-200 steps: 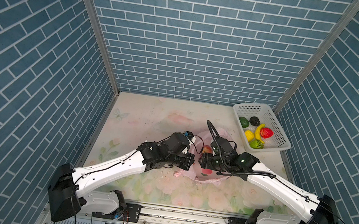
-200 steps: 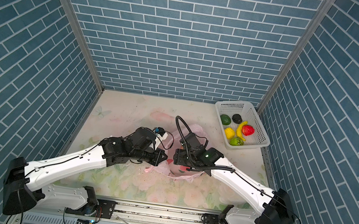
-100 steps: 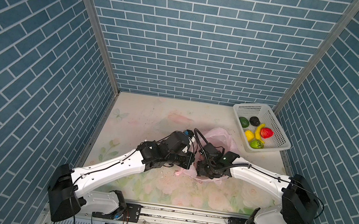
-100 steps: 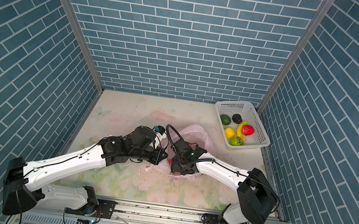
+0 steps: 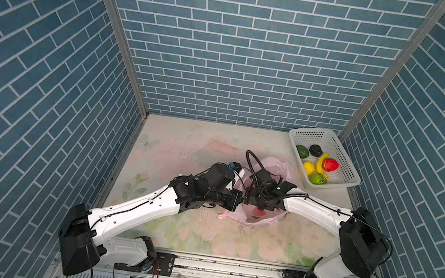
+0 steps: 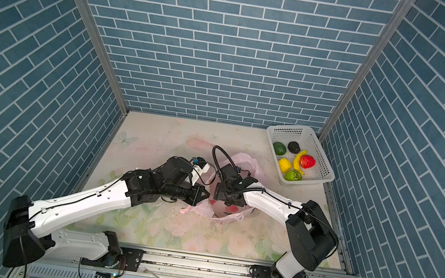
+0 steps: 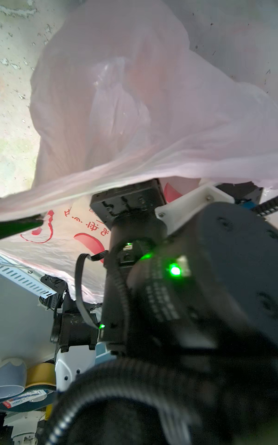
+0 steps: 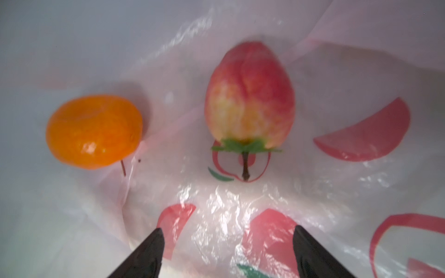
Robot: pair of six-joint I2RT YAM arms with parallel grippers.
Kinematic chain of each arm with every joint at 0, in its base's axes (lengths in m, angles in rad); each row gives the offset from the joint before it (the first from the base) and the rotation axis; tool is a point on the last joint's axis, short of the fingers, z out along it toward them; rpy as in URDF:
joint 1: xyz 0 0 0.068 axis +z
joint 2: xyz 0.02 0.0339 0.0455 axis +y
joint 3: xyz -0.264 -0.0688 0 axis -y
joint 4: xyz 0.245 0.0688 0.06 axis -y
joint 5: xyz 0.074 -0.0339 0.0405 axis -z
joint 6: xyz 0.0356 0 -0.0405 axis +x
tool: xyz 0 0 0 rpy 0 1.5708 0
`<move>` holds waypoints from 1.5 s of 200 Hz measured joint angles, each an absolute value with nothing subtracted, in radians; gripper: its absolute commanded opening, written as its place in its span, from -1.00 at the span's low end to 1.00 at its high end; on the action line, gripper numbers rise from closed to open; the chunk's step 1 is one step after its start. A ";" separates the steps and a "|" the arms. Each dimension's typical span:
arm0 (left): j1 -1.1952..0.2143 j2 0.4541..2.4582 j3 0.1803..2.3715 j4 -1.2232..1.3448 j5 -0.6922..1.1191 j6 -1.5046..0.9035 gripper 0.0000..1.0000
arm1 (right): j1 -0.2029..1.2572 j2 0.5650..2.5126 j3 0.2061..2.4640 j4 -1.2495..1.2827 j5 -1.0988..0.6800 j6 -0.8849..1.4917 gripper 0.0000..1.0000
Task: Untie the knot of the plastic bag and take out the fruit
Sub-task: Pick up the fruit from the plastic bag.
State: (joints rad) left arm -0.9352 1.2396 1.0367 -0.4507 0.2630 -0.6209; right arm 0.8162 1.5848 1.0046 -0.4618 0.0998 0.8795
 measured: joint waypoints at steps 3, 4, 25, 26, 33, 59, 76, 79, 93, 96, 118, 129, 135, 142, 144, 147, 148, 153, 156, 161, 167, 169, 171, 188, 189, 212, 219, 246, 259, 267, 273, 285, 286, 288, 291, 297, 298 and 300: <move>-0.935 1.240 1.034 -0.450 0.266 -0.621 -1.00 | 0.812 1.585 1.005 -0.456 0.104 0.883 0.70; -0.936 1.240 1.034 -0.450 0.267 -0.621 -1.00 | 0.810 1.585 1.005 -0.455 0.104 0.884 0.70; -0.937 1.240 1.020 -0.447 0.286 -0.621 -1.00 | 0.786 1.590 1.005 -0.423 0.119 0.892 0.71; -0.937 1.240 1.020 -0.447 0.286 -0.621 -1.00 | 0.785 1.591 1.005 -0.422 0.119 0.892 0.71; -0.939 1.240 1.016 -0.444 0.291 -0.621 -1.00 | 0.780 1.597 1.005 -0.412 0.122 0.894 0.71; -0.946 1.250 1.014 -0.429 0.309 -0.623 -1.00 | 0.776 1.641 1.009 -0.381 0.141 0.894 0.72; -0.952 1.259 1.014 -0.421 0.316 -0.625 -1.00 | 0.773 1.666 1.014 -0.366 0.160 0.894 0.72; -0.952 1.261 1.014 -0.421 0.317 -0.625 -1.00 | 0.773 1.670 1.015 -0.364 0.163 0.894 0.71; -0.955 1.262 1.014 -0.421 0.319 -0.625 -1.00 | 0.770 1.681 1.018 -0.349 0.179 0.894 0.71; -0.955 1.262 1.014 -0.421 0.319 -0.625 -1.00 | 0.769 1.682 1.018 -0.345 0.181 0.894 0.71; -0.955 1.262 1.014 -0.421 0.320 -0.625 -1.00 | 0.759 1.699 1.018 -0.313 0.189 0.893 0.68; -0.955 1.262 1.014 -0.421 0.319 -0.625 -1.00 | 0.752 1.711 1.019 -0.299 0.188 0.892 0.65; -0.955 1.262 1.014 -0.421 0.320 -0.625 -1.00 | 0.749 1.720 1.021 -0.294 0.187 0.892 0.63; -0.955 1.262 1.014 -0.422 0.319 -0.625 -1.00 | 0.745 1.730 1.021 -0.286 0.187 0.891 0.60; -0.955 1.262 1.014 -0.423 0.319 -0.625 -1.00 | 0.744 1.732 1.021 -0.284 0.186 0.889 0.58; -0.955 1.262 1.014 -0.424 0.319 -0.625 -1.00 | 0.743 1.736 1.021 -0.281 0.186 0.889 0.56; -0.955 1.262 1.014 -0.424 0.319 -0.625 -1.00 | 0.742 1.738 1.021 -0.280 0.186 0.891 0.56; -0.955 1.262 1.014 -0.426 0.319 -0.625 -1.00 | 0.740 1.744 1.021 -0.276 0.184 0.887 0.53; -0.955 1.262 1.014 -0.427 0.319 -0.625 -1.00 | 0.739 1.747 1.021 -0.274 0.184 0.887 0.50; -0.955 1.262 1.014 -0.430 0.319 -0.625 -1.00 | 0.737 1.751 1.021 -0.272 0.183 0.886 0.45; -0.955 1.262 1.014 -0.434 0.319 -0.625 -1.00 | 0.736 1.755 1.021 -0.269 0.181 0.884 0.39; -0.955 1.262 1.014 -0.435 0.319 -0.625 -1.00 | 0.735 1.755 1.021 -0.268 0.181 0.886 0.38; -0.955 1.262 1.014 -0.436 0.318 -0.625 -1.00 | 0.735 1.756 1.021 -0.268 0.180 0.885 0.35; -0.955 1.260 1.014 -0.453 0.316 -0.624 -1.00 | 0.734 1.757 1.021 -0.256 0.179 0.885 0.20; -0.955 1.259 1.014 -0.455 0.316 -0.624 -1.00 | 0.734 1.757 1.021 -0.254 0.179 0.886 0.19; -0.955 1.253 1.014 -0.476 0.312 -0.623 -1.00 | 0.734 1.755 1.021 -0.237 0.174 0.882 0.00; -0.955 1.251 1.014 -0.485 0.310 -0.620 -1.00 | 0.734 1.752 1.021 -0.234 0.170 0.883 -0.05; -0.955 1.249 1.015 -0.536 0.295 -0.606 -1.00 | 0.743 1.701 1.011 -0.233 0.143 0.885 -0.16; -0.955 1.249 1.019 -0.569 0.285 -0.593 -1.00 | 0.751 1.650 1.002 -0.246 0.131 0.886 -0.18; -0.953 1.247 1.021 -0.588 0.279 -0.585 -1.00 | 0.760 1.613 0.996 -0.259 0.124 0.886 -0.19; -0.950 1.245 1.023 -0.601 0.274 -0.578 -1.00 | 0.771 1.580 0.989 -0.269 0.117 0.886 -0.20; -0.941 1.236 1.024 -0.624 0.273 -0.563 -1.00 | 0.794 1.520 0.976 -0.288 0.101 0.887 -0.21; -0.941 1.235 1.024 -0.625 0.273 -0.562 -1.00 | 0.796 1.517 0.975 -0.289 0.100 0.887 -0.21; -0.939 1.234 1.024 -0.627 0.273 -0.561 -1.00 | 0.801 1.506 0.972 -0.293 0.097 0.888 -0.21; -0.935 1.230 1.024 -0.635 0.273 -0.556 -1.00 | 0.806 1.491 0.969 -0.300 0.093 0.889 -0.21; -0.928 1.225 1.024 -0.645 0.273 -0.550 -1.00 | 0.818 1.464 0.963 -0.314 0.084 0.893 -0.21; -0.926 1.224 1.024 -0.648 0.273 -0.546 -1.00 | 0.822 1.456 0.961 -0.318 0.081 0.894 -0.21; -0.923 1.222 1.024 -0.649 0.274 -0.544 -1.00 | 0.827 1.447 0.959 -0.324 0.079 0.894 -0.21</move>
